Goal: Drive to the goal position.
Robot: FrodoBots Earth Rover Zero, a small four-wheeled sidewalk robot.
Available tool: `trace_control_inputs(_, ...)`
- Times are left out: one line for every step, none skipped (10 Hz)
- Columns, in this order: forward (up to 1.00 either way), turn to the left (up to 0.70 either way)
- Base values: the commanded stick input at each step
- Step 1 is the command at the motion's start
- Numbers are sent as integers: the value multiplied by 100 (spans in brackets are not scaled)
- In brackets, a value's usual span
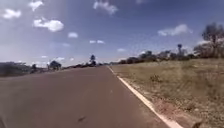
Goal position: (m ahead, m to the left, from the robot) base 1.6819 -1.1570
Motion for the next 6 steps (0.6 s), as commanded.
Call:
trace_control_inputs(85, 1)
trace_control_inputs(85, 1)
trace_control_inputs(85, 1)
trace_control_inputs(85, 1)
trace_control_inputs(85, 1)
trace_control_inputs(85, 1)
